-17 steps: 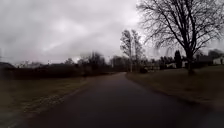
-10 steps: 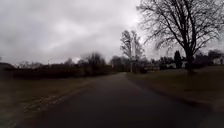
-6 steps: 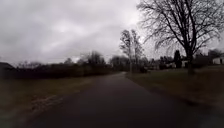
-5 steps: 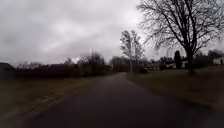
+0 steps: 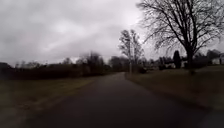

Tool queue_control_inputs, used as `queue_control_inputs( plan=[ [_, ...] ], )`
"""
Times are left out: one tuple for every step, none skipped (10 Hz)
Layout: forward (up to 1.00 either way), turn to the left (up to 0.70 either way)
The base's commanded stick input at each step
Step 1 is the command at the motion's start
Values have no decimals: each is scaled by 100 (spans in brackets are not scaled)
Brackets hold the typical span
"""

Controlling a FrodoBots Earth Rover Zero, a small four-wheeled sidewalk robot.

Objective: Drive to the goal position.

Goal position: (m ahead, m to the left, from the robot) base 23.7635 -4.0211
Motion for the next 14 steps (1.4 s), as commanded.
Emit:
queue_control_inputs(
  plan=[
    [70, 0],
    [70, 0],
    [70, 0],
    [70, 0],
    [70, 0],
    [77, 0],
    [85, 0],
    [85, 0],
    [85, 0],
    [85, 0],
    [85, 0],
    [85, 0],
    [85, 0],
    [85, 0]
  ],
)
